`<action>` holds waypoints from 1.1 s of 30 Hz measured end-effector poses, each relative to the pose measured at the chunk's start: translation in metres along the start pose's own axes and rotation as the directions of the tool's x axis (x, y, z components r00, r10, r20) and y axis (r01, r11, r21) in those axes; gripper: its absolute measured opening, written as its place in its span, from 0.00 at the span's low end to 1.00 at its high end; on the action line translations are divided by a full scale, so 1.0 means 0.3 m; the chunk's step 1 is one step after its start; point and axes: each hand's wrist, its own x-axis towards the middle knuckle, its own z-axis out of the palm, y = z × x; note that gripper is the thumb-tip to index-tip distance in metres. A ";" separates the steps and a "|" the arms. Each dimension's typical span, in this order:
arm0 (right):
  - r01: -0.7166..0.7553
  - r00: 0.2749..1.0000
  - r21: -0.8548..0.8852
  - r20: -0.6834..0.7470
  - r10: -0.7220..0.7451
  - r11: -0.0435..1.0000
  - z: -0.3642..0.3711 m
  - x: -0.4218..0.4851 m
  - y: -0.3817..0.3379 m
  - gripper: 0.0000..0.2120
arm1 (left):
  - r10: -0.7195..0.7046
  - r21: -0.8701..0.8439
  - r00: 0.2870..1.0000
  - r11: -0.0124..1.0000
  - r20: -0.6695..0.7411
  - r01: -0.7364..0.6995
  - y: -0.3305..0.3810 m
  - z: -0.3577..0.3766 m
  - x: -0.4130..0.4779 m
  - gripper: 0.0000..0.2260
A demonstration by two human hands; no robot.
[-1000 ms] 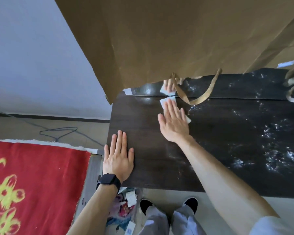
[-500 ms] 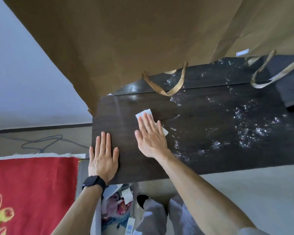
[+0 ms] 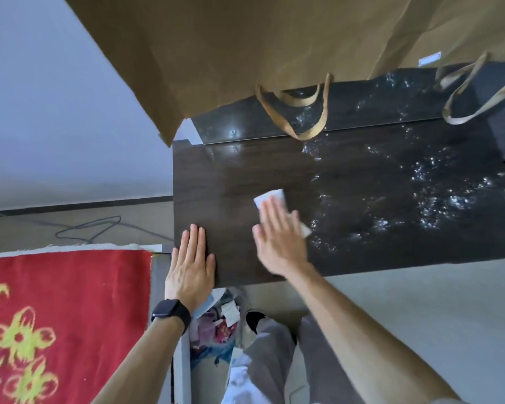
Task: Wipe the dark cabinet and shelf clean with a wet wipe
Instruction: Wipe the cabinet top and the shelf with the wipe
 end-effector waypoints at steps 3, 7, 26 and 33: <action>-0.270 0.963 0.046 0.002 0.270 0.962 -0.039 0.001 0.095 0.30 | -0.039 -0.066 0.999 0.997 -0.022 0.038 -0.002 0.024 -0.115 0.27; -0.040 0.999 0.114 0.011 0.039 0.993 0.042 -0.105 -0.178 0.29 | -0.068 -0.123 0.998 0.990 -0.013 0.066 -0.031 0.046 -0.231 0.27; 0.345 0.934 0.038 0.091 -0.347 0.938 0.096 -0.248 -0.265 0.28 | -0.026 -0.111 0.998 0.993 0.054 0.032 -0.036 0.071 -0.258 0.25; -0.161 0.987 -0.062 -0.005 0.161 0.985 -0.039 -0.205 0.213 0.29 | -0.088 -0.097 0.996 0.992 -0.032 0.084 0.024 0.078 -0.262 0.25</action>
